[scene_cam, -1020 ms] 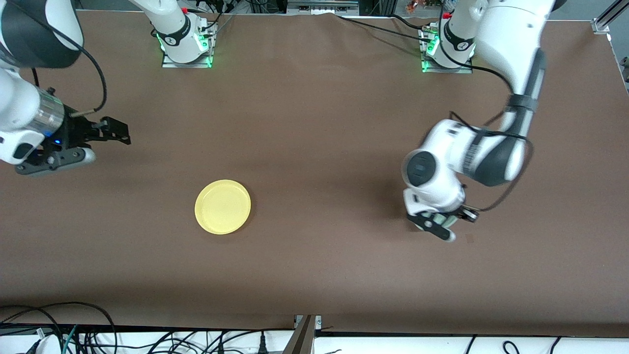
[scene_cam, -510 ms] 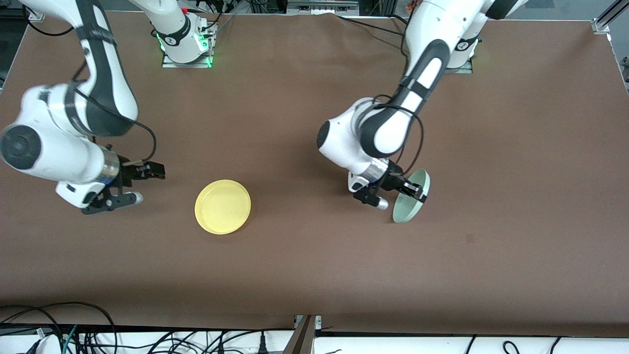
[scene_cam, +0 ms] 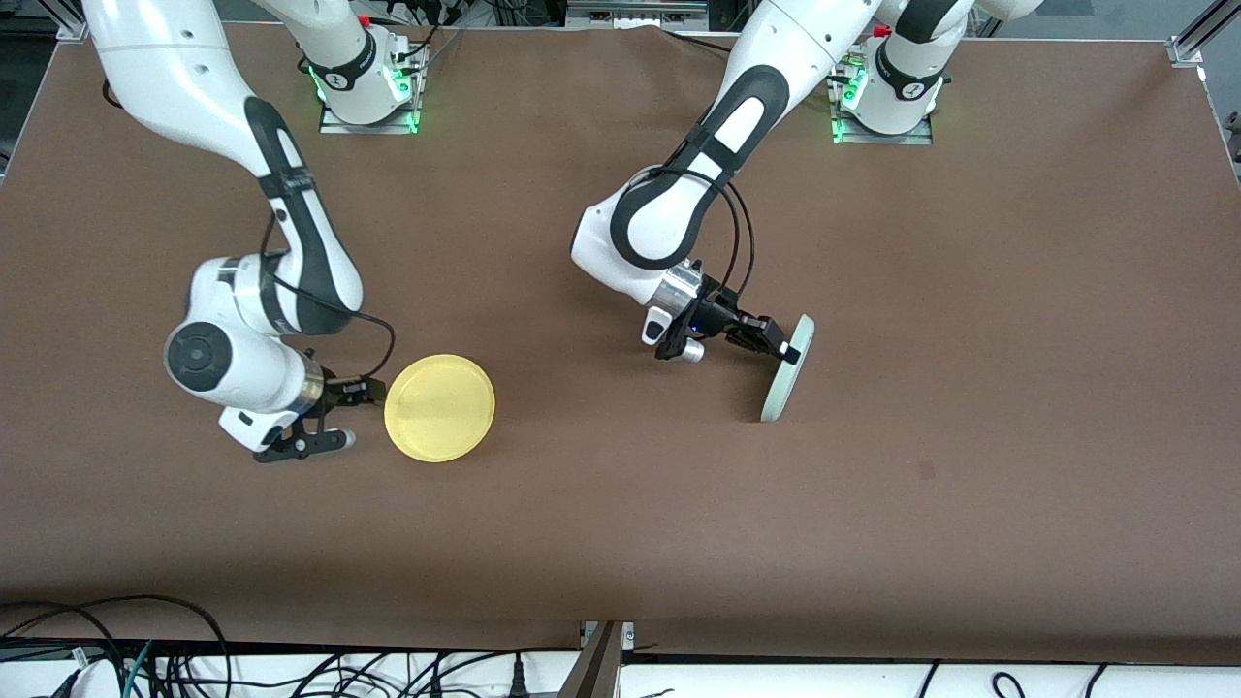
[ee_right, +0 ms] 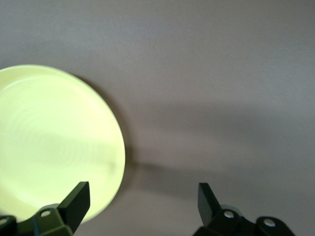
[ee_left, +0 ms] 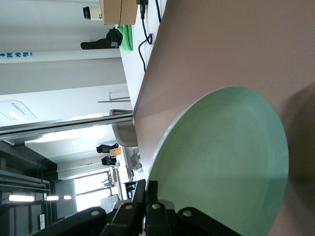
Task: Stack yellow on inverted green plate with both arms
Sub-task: 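Set the inverted green plate down while the right gripper grasps the yellow plate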
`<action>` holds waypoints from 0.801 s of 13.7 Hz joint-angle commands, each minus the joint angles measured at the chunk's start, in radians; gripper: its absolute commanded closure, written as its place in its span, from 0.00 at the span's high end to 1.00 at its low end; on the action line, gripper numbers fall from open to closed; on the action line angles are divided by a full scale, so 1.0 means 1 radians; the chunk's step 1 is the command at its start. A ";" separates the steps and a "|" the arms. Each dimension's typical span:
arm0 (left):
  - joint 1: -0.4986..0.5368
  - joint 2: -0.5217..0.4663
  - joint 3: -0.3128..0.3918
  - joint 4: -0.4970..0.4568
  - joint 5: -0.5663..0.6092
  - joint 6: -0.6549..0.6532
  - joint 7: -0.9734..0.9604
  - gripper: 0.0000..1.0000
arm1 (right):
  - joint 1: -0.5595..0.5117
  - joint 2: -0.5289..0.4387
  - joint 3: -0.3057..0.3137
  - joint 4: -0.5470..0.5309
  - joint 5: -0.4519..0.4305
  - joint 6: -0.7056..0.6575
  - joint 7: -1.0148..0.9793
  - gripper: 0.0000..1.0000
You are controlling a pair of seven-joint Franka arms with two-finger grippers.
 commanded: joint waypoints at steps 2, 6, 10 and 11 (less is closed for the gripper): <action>0.012 0.041 -0.024 0.113 -0.289 0.133 -0.040 1.00 | 0.003 0.064 0.000 0.021 0.069 0.064 0.013 0.74; 0.031 0.033 -0.019 0.184 -0.561 0.276 -0.050 1.00 | 0.003 0.068 0.000 0.015 0.106 0.058 0.010 0.39; 0.116 0.007 -0.022 0.203 -0.826 0.400 -0.069 1.00 | 0.003 0.064 0.000 0.020 0.108 0.045 0.002 0.00; 0.133 0.012 -0.021 0.193 -0.860 0.420 -0.067 1.00 | 0.002 0.059 0.000 0.021 0.108 0.036 0.002 0.00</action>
